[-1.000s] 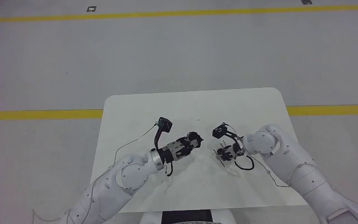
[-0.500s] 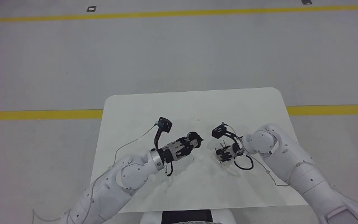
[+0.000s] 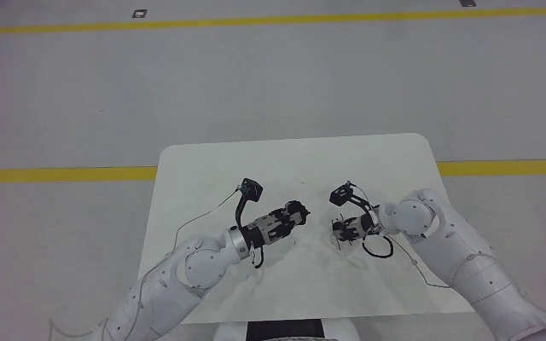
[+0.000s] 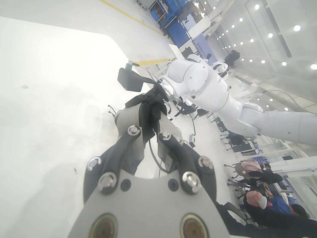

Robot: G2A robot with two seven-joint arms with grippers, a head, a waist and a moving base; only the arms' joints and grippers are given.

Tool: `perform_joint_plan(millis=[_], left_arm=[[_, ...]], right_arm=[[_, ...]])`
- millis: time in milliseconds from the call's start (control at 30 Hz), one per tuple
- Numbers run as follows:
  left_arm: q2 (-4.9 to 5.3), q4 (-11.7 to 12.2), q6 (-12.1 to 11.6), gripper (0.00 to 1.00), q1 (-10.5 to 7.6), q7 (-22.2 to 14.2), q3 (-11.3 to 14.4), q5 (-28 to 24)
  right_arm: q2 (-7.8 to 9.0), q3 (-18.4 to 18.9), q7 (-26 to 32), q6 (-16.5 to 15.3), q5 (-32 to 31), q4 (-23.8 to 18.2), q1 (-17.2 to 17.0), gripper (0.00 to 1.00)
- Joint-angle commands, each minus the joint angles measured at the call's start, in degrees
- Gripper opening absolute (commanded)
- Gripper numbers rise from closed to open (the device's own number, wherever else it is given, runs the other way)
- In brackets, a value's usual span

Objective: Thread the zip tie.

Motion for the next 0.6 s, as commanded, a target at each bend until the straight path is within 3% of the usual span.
perform_joint_plan(millis=[0,400,567], left_arm=[[0.00,0.0,0.0,0.00,0.00,0.0,0.0,0.0],[0.00,0.0,0.0,0.00,0.00,0.0,0.0,0.0],[0.00,0.0,0.0,0.00,0.00,0.0,0.0,0.0]], right_arm=[[0.72,2.1,-0.5,0.0,1.1,-1.6,-1.4,0.00],[4.16,13.7,-7.2,0.0,12.3,-9.8,-11.1,0.00],[4.28,14.2,-7.6,0.0,12.8,-10.0,-11.6,0.00]])
